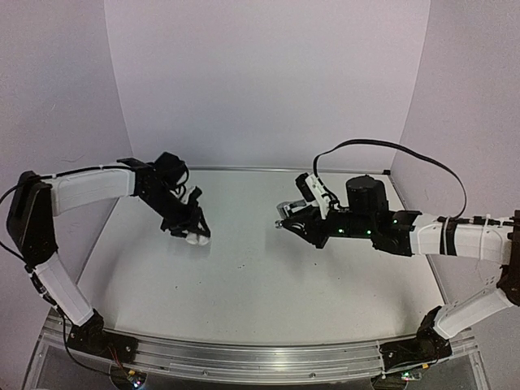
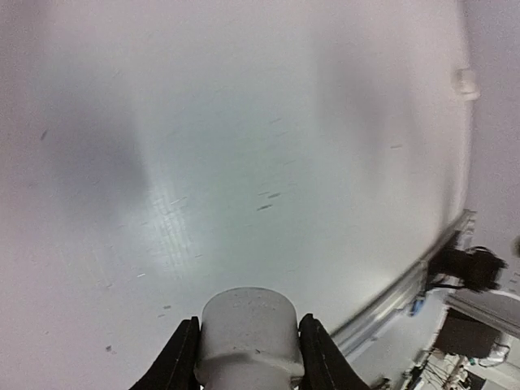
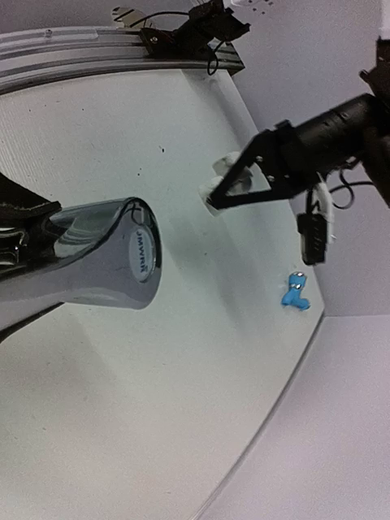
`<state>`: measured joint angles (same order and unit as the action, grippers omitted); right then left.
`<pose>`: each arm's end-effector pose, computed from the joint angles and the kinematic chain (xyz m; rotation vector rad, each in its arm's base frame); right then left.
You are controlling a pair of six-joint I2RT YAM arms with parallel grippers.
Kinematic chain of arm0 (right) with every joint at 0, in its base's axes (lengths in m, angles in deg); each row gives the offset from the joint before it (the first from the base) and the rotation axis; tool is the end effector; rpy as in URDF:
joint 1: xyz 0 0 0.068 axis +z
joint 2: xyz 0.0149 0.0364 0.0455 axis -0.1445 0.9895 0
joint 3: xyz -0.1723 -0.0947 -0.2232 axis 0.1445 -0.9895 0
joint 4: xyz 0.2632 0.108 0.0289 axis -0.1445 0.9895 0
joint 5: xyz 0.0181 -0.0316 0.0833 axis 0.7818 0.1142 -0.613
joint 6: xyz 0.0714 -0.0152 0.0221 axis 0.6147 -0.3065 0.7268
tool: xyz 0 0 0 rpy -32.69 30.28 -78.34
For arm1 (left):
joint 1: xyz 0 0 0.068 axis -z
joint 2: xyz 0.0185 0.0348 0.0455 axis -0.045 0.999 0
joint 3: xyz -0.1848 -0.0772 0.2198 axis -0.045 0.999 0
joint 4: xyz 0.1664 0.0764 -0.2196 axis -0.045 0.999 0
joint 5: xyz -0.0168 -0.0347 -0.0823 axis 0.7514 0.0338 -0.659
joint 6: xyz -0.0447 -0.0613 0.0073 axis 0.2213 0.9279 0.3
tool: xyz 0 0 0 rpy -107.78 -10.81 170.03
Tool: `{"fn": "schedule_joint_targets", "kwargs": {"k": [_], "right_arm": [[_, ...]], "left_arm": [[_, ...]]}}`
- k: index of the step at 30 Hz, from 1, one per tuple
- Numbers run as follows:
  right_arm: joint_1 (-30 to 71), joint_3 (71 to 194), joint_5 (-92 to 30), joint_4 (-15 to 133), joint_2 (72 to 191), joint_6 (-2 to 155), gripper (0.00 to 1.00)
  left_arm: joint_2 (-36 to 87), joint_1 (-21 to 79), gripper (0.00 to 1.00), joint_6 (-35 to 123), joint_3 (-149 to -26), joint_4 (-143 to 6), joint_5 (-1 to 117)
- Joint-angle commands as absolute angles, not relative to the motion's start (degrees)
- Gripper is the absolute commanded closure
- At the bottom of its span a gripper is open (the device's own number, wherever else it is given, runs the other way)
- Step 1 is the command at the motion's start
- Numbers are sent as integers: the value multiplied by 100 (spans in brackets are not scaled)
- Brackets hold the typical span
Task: Install the water faucets
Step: Pick up the adaptor from the center of the board, then install the adaptor onto the water faucet.
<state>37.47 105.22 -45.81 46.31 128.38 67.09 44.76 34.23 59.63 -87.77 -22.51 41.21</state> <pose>0.2277 0.2697 0.2748 -1.0468 1.6400 0.8822 0.3002 -0.2174 0.2365 0.2475 2.8566 -0.8627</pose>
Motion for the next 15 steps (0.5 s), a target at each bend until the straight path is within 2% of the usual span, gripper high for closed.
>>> {"fn": "schedule_joint_targets", "kwargs": {"k": [1,3,7,11,15], "right_arm": [[3766,10796,-5170,3267,12504,5481,100],[3770,11050,-5322,2923,12580,5316,100],[3770,11828,-5817,2484,12852,5087,100],[3849,12231,-6182,2041,13091,4718,100],[3993,12356,-6495,1597,13161,4162,100]], "left_arm": [[3640,3223,100,6656,-9320,-4059,723],[3463,3186,100,7402,-9163,-5111,-21],[3039,3176,100,8970,-8733,-7788,-615],[2796,3180,100,9354,-8797,-8522,-794],[2748,3185,100,10864,-8547,-10620,-913]]}}
